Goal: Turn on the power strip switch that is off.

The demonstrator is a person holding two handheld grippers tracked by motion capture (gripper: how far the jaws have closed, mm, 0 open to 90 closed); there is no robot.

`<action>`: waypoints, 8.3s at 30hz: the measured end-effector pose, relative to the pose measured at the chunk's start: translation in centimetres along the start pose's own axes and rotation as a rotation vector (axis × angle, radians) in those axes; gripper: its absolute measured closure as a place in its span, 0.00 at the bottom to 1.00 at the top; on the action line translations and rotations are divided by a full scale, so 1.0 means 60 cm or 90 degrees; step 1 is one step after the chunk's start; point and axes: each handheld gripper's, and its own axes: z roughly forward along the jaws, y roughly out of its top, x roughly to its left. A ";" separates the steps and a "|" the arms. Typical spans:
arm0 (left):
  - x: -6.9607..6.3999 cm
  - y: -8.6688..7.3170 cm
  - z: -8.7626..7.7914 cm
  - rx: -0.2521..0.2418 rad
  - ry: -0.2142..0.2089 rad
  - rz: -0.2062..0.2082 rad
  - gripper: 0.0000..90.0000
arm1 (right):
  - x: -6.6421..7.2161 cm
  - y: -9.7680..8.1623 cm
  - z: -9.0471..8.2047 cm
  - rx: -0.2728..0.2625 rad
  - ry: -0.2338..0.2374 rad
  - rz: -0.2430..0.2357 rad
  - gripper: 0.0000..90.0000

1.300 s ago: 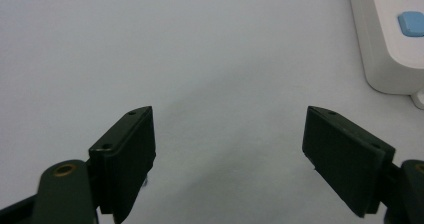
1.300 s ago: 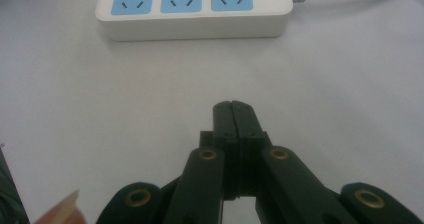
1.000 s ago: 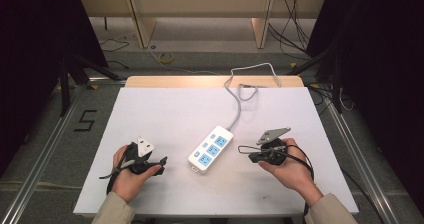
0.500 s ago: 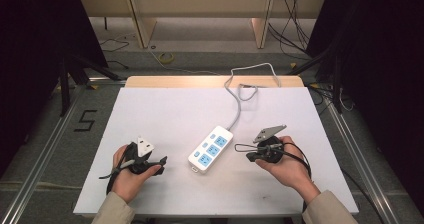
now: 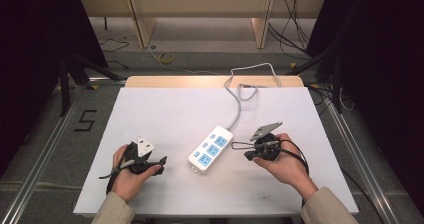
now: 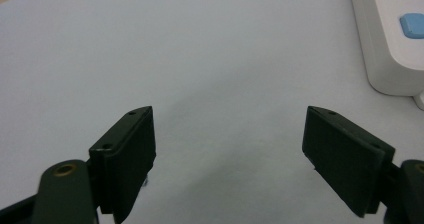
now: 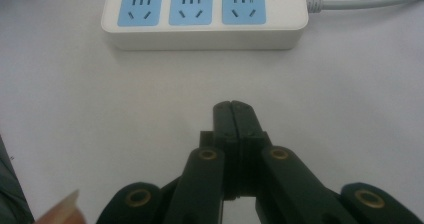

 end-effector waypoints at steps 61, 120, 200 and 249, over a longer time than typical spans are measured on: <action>0.000 0.002 -0.001 -0.002 0.003 0.004 0.24 | 0.010 0.056 0.017 0.045 0.012 -0.013 1.00; -0.001 0.002 0.000 -0.006 0.001 0.004 0.24 | 0.029 0.114 0.039 0.063 0.024 -0.037 1.00; -0.001 0.004 0.000 -0.007 0.001 0.004 0.24 | 0.062 0.184 0.096 0.079 0.047 -0.072 1.00; -0.001 0.004 0.000 -0.009 0.000 0.004 0.24 | 0.083 0.212 0.144 0.094 0.059 -0.081 1.00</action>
